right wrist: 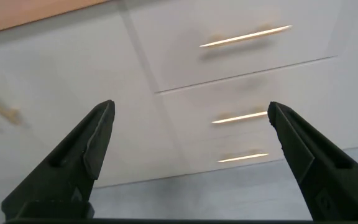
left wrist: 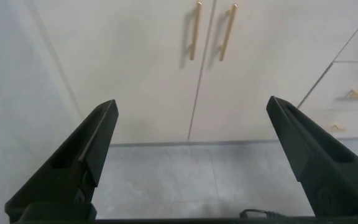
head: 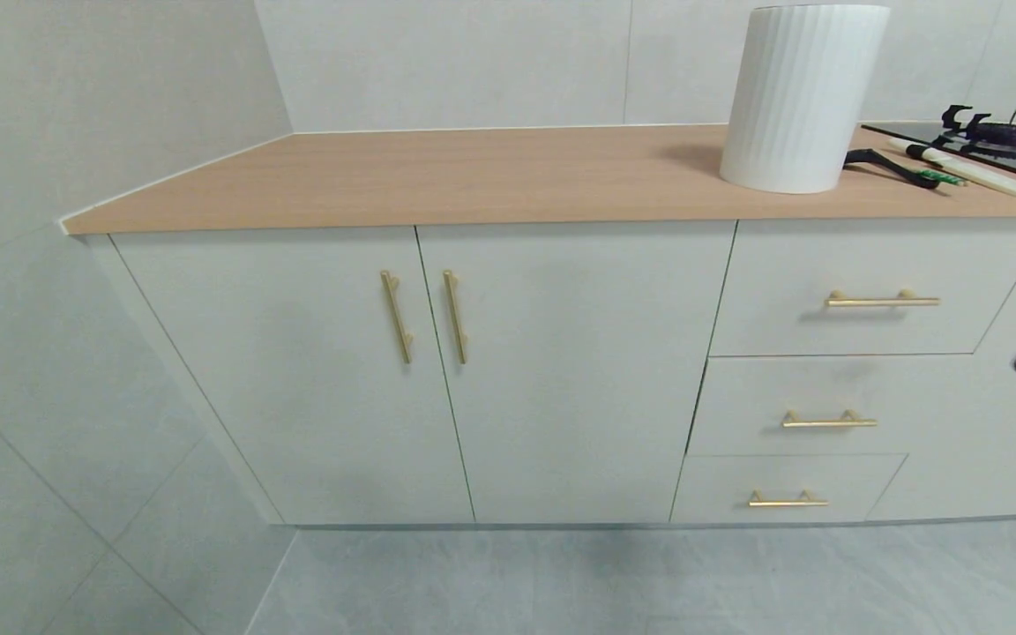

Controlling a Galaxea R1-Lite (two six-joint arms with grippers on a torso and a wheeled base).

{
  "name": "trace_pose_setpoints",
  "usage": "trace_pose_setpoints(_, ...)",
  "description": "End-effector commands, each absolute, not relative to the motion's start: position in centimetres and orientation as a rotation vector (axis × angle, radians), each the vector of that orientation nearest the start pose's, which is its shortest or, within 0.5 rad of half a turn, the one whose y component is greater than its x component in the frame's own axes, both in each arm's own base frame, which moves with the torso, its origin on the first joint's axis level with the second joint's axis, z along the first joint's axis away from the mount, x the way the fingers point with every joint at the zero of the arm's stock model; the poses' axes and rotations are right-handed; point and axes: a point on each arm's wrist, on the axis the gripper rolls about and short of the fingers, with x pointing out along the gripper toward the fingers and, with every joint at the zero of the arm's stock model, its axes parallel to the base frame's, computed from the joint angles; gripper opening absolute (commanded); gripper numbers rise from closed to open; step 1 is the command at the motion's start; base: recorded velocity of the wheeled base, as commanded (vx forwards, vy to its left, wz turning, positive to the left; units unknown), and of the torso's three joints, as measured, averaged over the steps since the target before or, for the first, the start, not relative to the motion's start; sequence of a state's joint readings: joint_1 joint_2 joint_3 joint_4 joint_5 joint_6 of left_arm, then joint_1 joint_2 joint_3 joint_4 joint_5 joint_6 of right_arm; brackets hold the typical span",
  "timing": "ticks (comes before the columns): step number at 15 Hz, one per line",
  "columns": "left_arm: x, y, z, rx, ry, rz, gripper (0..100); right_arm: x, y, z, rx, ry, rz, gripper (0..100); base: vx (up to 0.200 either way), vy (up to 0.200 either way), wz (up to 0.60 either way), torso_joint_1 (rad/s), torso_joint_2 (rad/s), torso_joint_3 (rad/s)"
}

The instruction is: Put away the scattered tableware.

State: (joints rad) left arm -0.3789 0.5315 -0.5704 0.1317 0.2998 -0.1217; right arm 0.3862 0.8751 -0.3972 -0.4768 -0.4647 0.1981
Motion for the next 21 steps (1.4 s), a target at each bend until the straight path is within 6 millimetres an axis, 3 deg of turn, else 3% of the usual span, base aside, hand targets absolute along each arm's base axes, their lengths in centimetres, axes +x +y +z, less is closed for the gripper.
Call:
trace_pose_setpoints(1, -3.1, 1.7, 21.2, -0.104, -0.037, -0.016, 100, 1.1, -0.7, 20.5, 0.134, -0.140, -0.163, 100, 0.000, 0.000, 0.00, 0.000, 0.00, 0.000)
trace_pose_setpoints(4, -4.9, 2.0, 20.8, -0.073, -0.111, 0.036, 100, -3.6, -1.5, 18.7, -0.025, -0.211, -0.340, 100, 0.000, 0.000, 0.00, 0.000, 0.00, 0.000)
trace_pose_setpoints(6, -5.8, 1.9, 19.9, -0.060, -0.117, 0.086, 100, -5.3, -1.6, 17.5, -0.073, -0.238, -0.390, 100, 0.000, 0.000, 0.00, 0.000, 0.00, 0.000)
trace_pose_setpoints(11, -6.2, 1.1, 16.9, -0.052, -0.089, 0.253, 100, -5.5, -1.6, 17.6, -0.029, -0.259, -0.531, 100, 0.000, 0.000, 0.00, 0.000, 0.00, 0.000)
trace_pose_setpoints(12, -6.7, 0.8, 15.8, -0.043, -0.110, 0.302, 100, -6.4, -1.2, 16.7, -0.038, -0.286, -0.586, 100, 0.000, 0.000, 0.00, 0.000, 0.00, 0.000)
trace_pose_setpoints(15, -5.6, 0.7, 13.2, -0.008, -0.062, 0.364, 100, -5.7, -1.1, 14.8, -0.020, -0.248, -0.563, 100, 0.000, 0.000, 0.00, 0.000, 0.00, 0.000)
trace_pose_setpoints(17, -4.6, 0.7, 11.7, -0.002, -0.028, 0.361, 100, -4.3, -1.0, 12.5, -0.041, -0.164, -0.491, 100, 0.000, 0.000, 0.00, 0.000, 0.00, 0.000)
trace_pose_setpoints(18, -3.6, 0.7, 9.8, 0.023, 0.005, 0.331, 100, -3.0, -0.9, 9.9, -0.056, -0.114, -0.408, 100, 0.000, 0.000, 0.00, 0.000, 0.00, 0.000)
trace_pose_setpoints(19, -2.9, 0.5, 8.8, 0.051, 0.004, 0.265, 100, -2.5, -0.8, 8.9, -0.059, -0.116, -0.364, 100, 0.000, 0.000, 0.00, 0.000, 0.00, 0.000)
trace_pose_setpoints(21, -2.3, 0.4, 8.0, 0.053, -0.034, 0.190, 100, -2.4, -0.6, 8.6, -0.055, -0.087, -0.271, 100, 0.000, 0.000, 0.00, 0.000, 0.00, 0.000)
